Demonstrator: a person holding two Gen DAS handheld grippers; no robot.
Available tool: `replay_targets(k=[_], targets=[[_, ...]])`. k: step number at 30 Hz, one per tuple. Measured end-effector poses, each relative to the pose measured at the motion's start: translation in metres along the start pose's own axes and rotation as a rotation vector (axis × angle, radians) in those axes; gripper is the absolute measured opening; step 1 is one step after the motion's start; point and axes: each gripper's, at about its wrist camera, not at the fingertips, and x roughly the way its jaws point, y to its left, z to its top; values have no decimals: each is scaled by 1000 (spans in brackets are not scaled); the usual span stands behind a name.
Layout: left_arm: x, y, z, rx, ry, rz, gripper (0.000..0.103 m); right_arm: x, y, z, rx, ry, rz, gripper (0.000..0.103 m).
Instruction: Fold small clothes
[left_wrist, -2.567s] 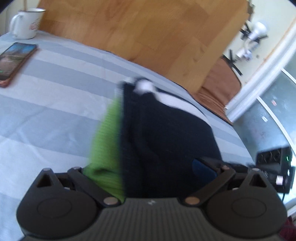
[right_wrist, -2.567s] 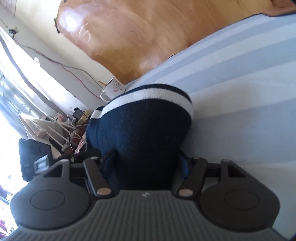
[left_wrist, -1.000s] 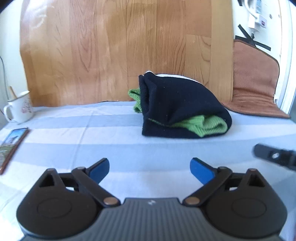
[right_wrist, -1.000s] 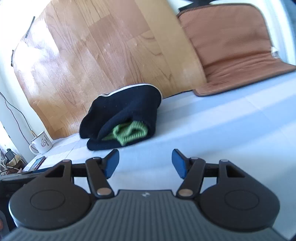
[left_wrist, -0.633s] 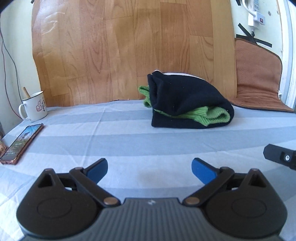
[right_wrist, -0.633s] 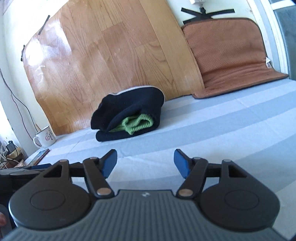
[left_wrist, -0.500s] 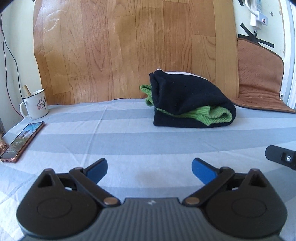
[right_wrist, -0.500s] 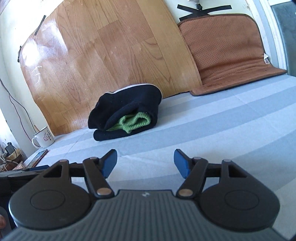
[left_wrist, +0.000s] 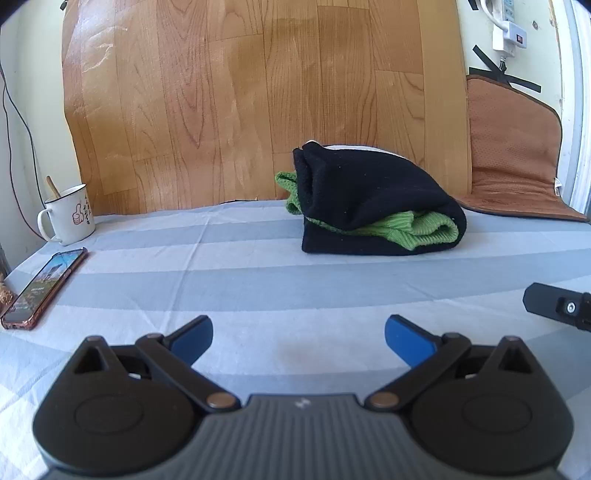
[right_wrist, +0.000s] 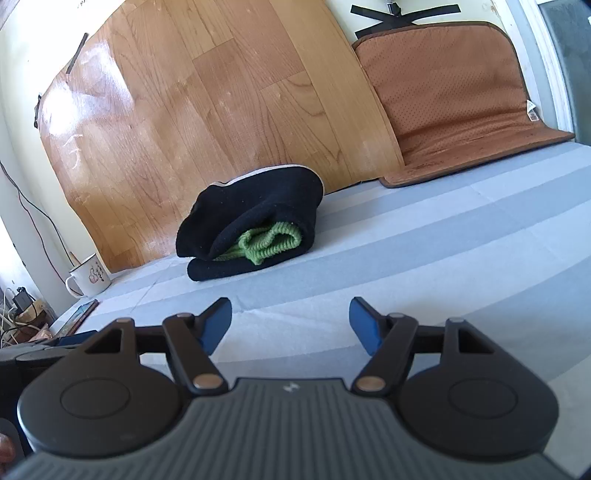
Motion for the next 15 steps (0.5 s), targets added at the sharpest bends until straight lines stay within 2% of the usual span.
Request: replay_targets(k=[15], targets=[[0, 1, 0, -8, 11, -21, 103, 1, 0, 0, 6, 9, -8, 73]])
